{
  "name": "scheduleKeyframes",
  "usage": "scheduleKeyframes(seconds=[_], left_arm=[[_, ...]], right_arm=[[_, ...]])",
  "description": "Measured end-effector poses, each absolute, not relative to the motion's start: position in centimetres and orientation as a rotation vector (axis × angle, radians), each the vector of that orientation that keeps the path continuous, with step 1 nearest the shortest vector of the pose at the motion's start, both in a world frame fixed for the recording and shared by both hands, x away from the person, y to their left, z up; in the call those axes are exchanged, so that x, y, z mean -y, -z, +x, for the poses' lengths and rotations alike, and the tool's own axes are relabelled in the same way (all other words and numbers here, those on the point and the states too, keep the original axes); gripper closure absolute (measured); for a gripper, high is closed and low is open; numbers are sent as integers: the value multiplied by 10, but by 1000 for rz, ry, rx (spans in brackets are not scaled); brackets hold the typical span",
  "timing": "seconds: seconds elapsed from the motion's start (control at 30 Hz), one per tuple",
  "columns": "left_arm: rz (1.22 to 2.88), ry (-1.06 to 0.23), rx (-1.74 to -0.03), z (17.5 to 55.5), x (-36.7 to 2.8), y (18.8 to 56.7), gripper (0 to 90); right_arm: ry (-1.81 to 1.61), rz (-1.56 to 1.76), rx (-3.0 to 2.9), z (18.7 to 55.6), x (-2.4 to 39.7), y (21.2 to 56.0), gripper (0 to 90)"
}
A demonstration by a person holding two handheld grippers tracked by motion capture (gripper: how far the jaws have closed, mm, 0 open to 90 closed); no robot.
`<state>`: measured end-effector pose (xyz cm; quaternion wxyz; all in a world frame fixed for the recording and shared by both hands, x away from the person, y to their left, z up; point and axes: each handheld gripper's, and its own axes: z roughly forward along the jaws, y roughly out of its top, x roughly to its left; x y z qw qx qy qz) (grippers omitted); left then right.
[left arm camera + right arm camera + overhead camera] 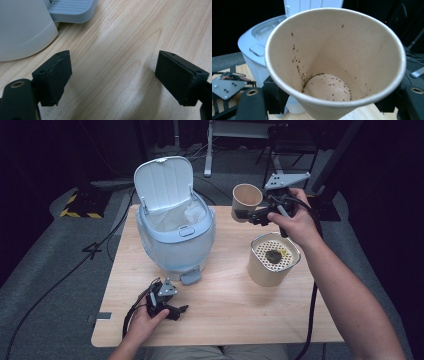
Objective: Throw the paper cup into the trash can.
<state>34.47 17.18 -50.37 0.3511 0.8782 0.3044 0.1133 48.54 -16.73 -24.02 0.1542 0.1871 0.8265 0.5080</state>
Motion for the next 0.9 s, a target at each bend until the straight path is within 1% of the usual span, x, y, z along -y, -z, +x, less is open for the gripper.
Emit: scheduleKeyframes(seconds=[0.3,0.47,0.63,0.9], left_arm=[[2265,-301,-806,344,-170,504,145],[2268,-298,-812,344,-170,504,143],[2270,-306,-812,346,-170,504,120],[2270,-302,-820,347,-169,504,117]], right_arm=[[-1504,500,-2372,496,132,227,278],[-1535,503,-2374,501,114,227,277],[-1542,490,-2390,504,93,229,277],[-1568,496,-2387,506,62,233,276]])
